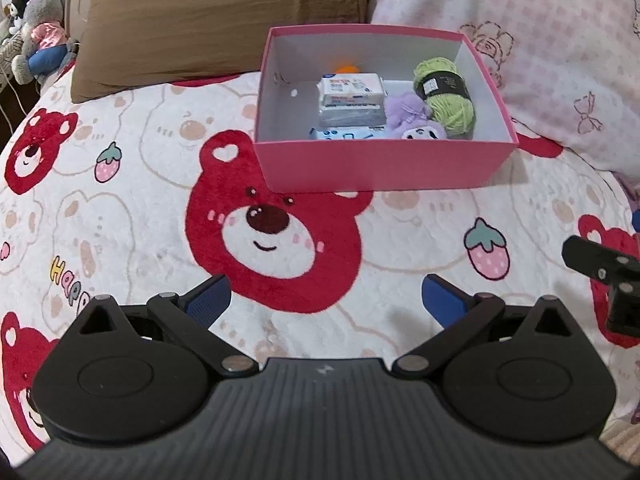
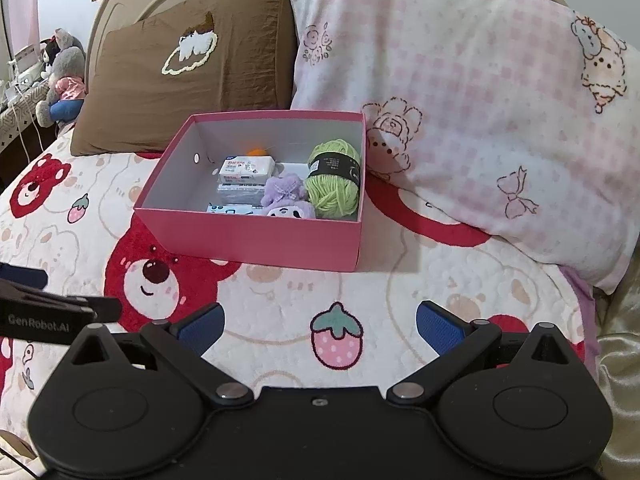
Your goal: Organize objects
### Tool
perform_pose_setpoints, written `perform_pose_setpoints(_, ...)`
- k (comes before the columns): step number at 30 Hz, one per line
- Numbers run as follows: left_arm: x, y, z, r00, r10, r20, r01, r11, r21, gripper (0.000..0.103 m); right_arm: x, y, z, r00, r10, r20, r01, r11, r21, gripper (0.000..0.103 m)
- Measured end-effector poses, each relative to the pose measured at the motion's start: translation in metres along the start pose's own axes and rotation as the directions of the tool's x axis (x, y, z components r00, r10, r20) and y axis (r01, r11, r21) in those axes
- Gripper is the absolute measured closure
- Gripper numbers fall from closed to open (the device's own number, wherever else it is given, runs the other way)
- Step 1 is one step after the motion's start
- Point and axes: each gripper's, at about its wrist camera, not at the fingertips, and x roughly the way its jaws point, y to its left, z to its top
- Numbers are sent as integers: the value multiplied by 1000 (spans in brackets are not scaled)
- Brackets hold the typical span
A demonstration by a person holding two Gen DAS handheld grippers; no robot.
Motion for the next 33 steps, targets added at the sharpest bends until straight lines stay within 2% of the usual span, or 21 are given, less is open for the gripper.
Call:
perform_pose_setpoints(10,-6,-1,-2,998,41,49,-41,999,3,0,2,-2,-2,1000,4,-22,-4,1000,7,0)
perform_pose_setpoints(33,-7,-5,-7,999,30,37,-30,999,10,0,5,-6,-2,1000,19,-24,-19,1000,7,0)
